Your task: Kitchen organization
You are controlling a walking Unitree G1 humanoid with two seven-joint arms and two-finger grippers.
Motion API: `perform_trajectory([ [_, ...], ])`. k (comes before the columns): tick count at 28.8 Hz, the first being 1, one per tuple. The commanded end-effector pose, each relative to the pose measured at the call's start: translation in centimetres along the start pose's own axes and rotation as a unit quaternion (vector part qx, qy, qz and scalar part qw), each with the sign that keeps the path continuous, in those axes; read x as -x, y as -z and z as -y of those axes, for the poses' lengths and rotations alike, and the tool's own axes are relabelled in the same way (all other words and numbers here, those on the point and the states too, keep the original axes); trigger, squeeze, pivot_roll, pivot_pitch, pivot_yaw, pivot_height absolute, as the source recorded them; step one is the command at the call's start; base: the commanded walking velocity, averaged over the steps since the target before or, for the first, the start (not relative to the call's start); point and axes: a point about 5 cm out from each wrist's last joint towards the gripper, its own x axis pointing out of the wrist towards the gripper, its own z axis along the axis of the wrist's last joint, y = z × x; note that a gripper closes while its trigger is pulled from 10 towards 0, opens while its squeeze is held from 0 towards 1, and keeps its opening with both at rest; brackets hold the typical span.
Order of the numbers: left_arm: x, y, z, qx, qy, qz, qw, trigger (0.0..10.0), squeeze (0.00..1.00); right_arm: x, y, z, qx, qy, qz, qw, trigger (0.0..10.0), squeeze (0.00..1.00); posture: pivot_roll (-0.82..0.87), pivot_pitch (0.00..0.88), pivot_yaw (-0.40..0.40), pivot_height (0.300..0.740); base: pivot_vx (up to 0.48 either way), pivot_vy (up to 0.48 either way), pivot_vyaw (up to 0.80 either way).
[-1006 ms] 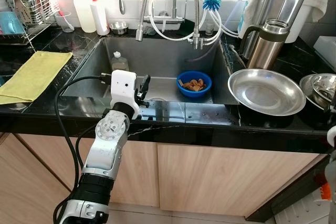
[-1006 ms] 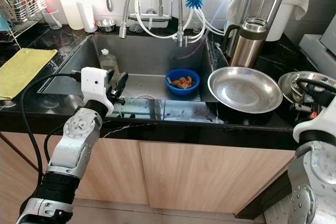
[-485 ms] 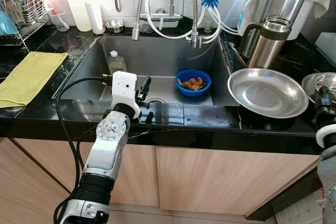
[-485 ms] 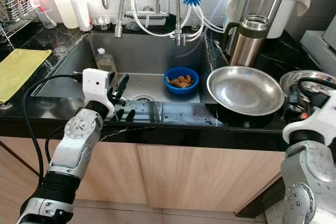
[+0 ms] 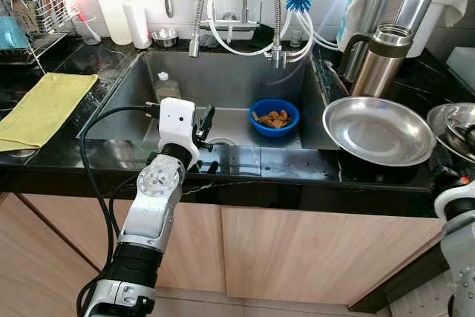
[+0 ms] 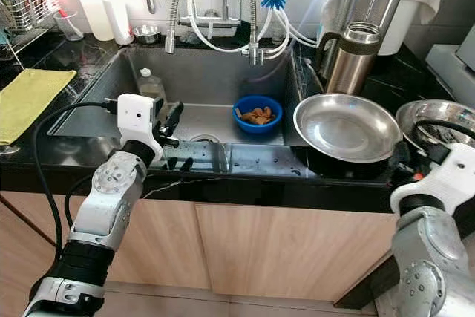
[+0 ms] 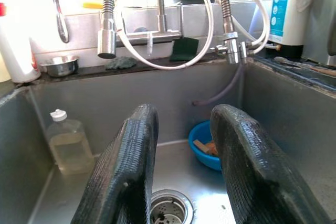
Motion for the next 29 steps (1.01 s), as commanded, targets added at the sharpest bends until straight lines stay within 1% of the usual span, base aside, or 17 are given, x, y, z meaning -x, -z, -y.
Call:
perform_trajectory([
  [1, -0.3, -0.4, 0.1, 0.000, 0.008, 0.010, 1.000, 10.0, 0.00, -0.1, 0.1, 0.1, -0.007, 0.002, -0.008, 1.000, 10.0, 0.00, -0.03, 0.033, 0.014, 0.740, 0.000, 0.000, 0.00],
  [7, -0.4, -0.5, 0.3, 0.001, 0.011, 0.012, 1.000, 10.0, 0.00, -0.7, -0.2, -0.1, -0.019, 0.003, -0.007, 1.000, 10.0, 0.00, -0.02, 0.013, 0.015, 0.740, 0.000, 0.000, 0.00],
  [13, -0.4, -0.5, 0.3, 0.001, 0.014, 0.013, 1.000, 10.0, 0.00, -1.0, -0.2, -0.4, -0.020, -0.001, -0.007, 1.000, 10.0, 0.00, -0.02, 0.003, 0.015, 0.740, 0.000, 0.000, 0.00],
  [14, -0.4, -0.5, 0.3, 0.001, 0.015, 0.013, 1.000, 10.0, 0.00, -1.2, -0.3, -0.4, -0.023, -0.003, -0.007, 1.000, 10.0, 1.00, -0.02, 0.000, 0.015, 0.740, 0.000, 0.000, 0.00],
  [17, -0.4, -0.5, 0.4, 0.002, 0.016, 0.014, 1.000, 10.0, 0.00, -1.5, -0.4, -0.5, -0.024, -0.004, -0.007, 1.000, 10.0, 1.00, -0.02, 0.000, 0.015, 0.740, 0.000, 0.000, 0.00],
  [19, -0.4, -0.6, 0.4, 0.002, 0.017, 0.014, 1.000, 10.0, 0.00, -1.7, -0.5, -0.7, -0.036, -0.008, -0.011, 0.999, 10.0, 1.00, -0.02, 0.002, 0.015, 0.740, 0.000, 0.000, 0.00],
  [20, -0.4, -0.5, 0.4, 0.002, 0.018, 0.014, 1.000, 10.0, 0.00, -1.9, -0.5, -0.8, -0.038, -0.010, -0.011, 0.999, 10.0, 0.04, -0.02, 0.002, 0.015, 0.740, 0.000, 0.000, 0.00],
  [21, -0.4, -0.5, 0.4, 0.002, 0.018, 0.014, 1.000, 10.0, 0.00, -2.0, -0.6, -0.9, -0.039, -0.011, -0.012, 0.999, 10.0, 0.04, -0.02, 0.002, 0.015, 0.740, 0.000, 0.000, 0.00],
  [22, -0.4, -0.5, 0.4, 0.002, 0.018, 0.014, 1.000, 10.0, 0.00, -2.1, -0.6, -1.0, -0.037, -0.012, -0.012, 0.999, 10.0, 0.00, -0.01, 0.008, 0.014, 0.740, 0.000, 0.000, 0.00],
  [24, -0.4, -0.5, 0.4, 0.002, 0.017, 0.014, 1.000, 10.0, 0.00, -2.3, -0.7, -1.0, -0.036, -0.012, -0.013, 0.999, 10.0, 0.00, -0.01, 0.008, 0.014, 0.740, 0.000, 0.000, 0.00],
  [29, -0.4, -0.5, 0.3, 0.002, 0.015, 0.013, 1.000, 10.0, 0.00, -3.4, -1.4, -1.3, -0.042, -0.012, -0.009, 0.999, 10.0, 0.00, -0.01, 0.017, 0.011, 0.740, 0.000, 0.000, 0.00],
])
